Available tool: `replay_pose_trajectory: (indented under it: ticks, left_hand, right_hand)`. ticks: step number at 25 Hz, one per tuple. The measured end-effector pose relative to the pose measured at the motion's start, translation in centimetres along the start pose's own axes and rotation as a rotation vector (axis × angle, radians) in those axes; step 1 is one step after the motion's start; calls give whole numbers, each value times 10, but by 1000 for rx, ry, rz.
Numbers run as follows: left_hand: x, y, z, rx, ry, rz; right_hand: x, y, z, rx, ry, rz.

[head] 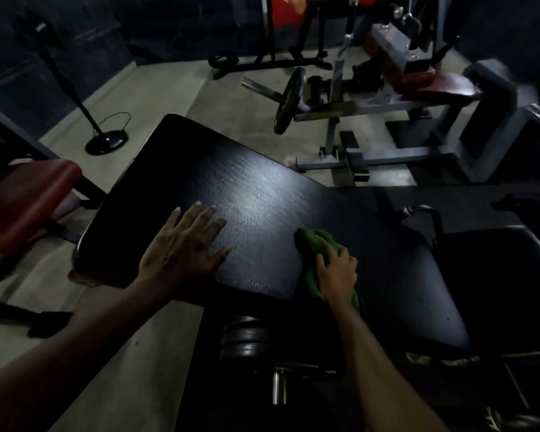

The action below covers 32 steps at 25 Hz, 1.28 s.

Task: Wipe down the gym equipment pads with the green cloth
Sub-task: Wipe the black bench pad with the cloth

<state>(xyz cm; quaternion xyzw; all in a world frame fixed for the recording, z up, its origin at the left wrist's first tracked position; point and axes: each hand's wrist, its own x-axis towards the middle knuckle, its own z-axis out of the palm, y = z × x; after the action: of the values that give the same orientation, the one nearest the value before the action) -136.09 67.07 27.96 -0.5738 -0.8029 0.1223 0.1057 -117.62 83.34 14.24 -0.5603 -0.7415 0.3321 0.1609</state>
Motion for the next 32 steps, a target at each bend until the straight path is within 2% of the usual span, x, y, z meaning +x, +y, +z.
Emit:
replay_pose_trajectory:
  ticks: [2, 4, 6, 9, 11, 14, 19, 22, 23, 24, 26, 28, 29, 31, 32]
  left_hand:
    - [1, 0, 1, 20, 2, 1]
    - [3, 0, 2, 51, -7, -2]
    - [4, 0, 2, 82, -23, -3]
    - [4, -1, 3, 91, -28, -18]
    - [3, -1, 4, 97, -5, -22]
    - [1, 1, 6, 95, 12, -38]
    - [1, 2, 6, 84, 12, -56]
    - [1, 3, 2, 74, -13, -63]
    - [1, 4, 2, 72, -23, -68]
    - [1, 4, 2, 72, -33, -76]
    - [1, 3, 2, 75, -46, -81]
    - [2, 3, 2, 91, -62, -68]
    - [2, 3, 2, 97, -65, -65]
    - [3, 2, 2, 100, -61, -71]
    - [3, 2, 2, 102, -58, -72]
  right_hand:
    - [17, -41, 1, 153, 92, -115]
    - [27, -104, 9, 266, 109, -394]
    - [25, -159, 24, 180, 0, -685]
    - [33, -170, 37, -13, -163, -802]
    - [56, -150, 32, -4, -158, -744]
    - [97, -104, 24, -25, -158, -512]
    - [128, -22, 21, 22, -38, -183]
    - [136, -17, 12, 23, -15, -18]
    - [136, -28, 10, 43, 7, -18]
    - [132, -46, 9, 85, 42, -92]
    - [115, -107, 16, 207, 100, -430]
    - [95, -177, 31, 241, 49, -752]
    - [85, -205, 39, 195, -34, -849]
    - [89, -235, 51, 83, -187, -892]
    - [102, -238, 53, 76, -201, -851]
